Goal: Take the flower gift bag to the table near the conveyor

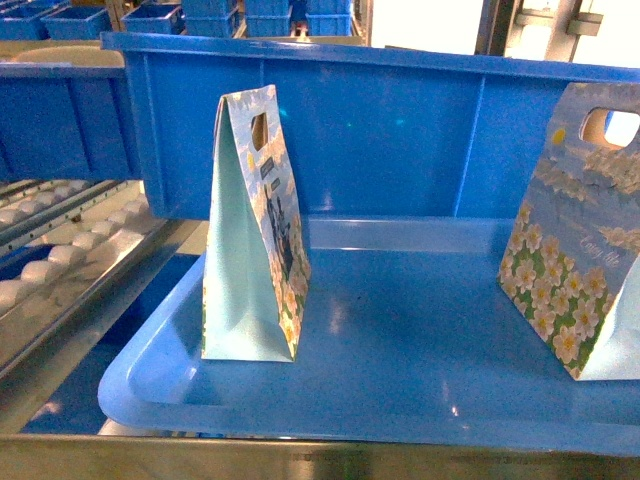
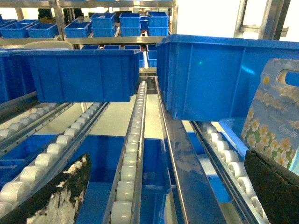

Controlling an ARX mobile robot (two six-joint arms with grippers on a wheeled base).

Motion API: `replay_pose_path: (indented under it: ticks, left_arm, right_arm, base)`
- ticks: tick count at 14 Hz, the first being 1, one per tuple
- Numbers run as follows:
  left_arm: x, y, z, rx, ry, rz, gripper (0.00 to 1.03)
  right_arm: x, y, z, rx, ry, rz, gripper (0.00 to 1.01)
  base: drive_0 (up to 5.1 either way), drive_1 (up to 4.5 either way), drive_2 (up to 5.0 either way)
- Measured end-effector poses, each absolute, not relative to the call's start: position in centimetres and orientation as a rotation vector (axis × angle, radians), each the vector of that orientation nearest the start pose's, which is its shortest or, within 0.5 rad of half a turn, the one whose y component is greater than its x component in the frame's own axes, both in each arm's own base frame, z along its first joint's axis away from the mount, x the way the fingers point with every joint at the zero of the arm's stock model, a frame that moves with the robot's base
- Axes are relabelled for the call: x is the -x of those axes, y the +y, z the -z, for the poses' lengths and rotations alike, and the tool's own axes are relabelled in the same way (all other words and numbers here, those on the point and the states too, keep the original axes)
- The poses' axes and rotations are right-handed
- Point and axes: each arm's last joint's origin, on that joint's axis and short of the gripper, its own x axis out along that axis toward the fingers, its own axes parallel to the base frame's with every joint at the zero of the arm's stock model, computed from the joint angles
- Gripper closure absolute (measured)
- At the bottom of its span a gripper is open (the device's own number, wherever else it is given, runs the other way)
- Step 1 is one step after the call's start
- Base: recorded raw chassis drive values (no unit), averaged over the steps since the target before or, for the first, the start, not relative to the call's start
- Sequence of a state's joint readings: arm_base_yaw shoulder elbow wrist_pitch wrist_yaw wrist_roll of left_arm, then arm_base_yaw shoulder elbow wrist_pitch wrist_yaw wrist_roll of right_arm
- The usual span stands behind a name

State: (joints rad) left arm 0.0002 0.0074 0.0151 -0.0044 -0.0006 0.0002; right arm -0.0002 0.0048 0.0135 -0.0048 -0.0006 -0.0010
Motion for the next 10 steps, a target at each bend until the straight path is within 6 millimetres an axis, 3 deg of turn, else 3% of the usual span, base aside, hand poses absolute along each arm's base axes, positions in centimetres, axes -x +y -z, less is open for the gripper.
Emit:
replay_pose_path:
  ticks: [10]
  left_arm:
    - [-9.72,0.00,-16.77,0.000,-0.004,-0.001,0.05]
  right_arm:
    - [-9.72,0.00,-16.73,0.001,-0.004,0.000,0.03]
  base:
    - [0.0,0.00,0.0]
